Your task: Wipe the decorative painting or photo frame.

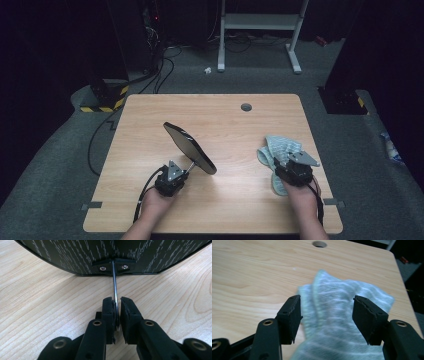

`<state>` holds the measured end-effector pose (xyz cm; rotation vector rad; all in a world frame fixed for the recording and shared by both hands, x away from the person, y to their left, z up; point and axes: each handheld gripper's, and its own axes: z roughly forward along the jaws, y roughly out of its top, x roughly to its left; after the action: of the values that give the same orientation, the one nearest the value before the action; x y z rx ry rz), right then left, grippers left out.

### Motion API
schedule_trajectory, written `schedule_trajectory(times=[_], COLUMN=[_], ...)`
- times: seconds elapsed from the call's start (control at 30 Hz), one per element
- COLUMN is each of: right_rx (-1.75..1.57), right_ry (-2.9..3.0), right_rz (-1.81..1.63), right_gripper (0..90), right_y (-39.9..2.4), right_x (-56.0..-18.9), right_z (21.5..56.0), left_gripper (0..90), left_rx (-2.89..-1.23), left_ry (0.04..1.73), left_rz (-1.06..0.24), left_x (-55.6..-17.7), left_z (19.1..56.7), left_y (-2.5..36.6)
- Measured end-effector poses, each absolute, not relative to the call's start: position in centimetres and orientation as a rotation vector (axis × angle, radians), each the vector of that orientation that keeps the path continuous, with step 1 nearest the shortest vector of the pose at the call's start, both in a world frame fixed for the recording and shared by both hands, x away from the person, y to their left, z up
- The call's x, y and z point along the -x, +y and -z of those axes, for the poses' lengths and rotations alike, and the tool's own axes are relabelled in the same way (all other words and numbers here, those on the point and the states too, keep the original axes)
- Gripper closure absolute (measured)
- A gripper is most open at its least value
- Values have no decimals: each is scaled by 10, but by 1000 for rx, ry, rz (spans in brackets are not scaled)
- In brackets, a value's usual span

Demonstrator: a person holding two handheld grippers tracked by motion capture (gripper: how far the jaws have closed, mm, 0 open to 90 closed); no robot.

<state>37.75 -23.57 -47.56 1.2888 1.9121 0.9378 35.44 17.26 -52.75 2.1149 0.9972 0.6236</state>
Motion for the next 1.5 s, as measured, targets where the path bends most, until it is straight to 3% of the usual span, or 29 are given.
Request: schedule_trajectory(times=[0.3,1.0,1.5], right_rx=[-1171,-882,-803], right_ry=[1997,2192,2221], right_rz=[-1056,-1282,-1312], right_gripper=[413,549,679], right_y=[-193,-102,-72], right_x=[-343,-327,-334], right_z=[479,483,489], left_gripper=[721,500,460], left_rx=[-2107,-1999,-1925], left_ry=[1000,1025,978], left_rz=[-617,-580,-568], left_x=[-352,-315,-306], left_z=[527,522,504], left_y=[174,188,186])
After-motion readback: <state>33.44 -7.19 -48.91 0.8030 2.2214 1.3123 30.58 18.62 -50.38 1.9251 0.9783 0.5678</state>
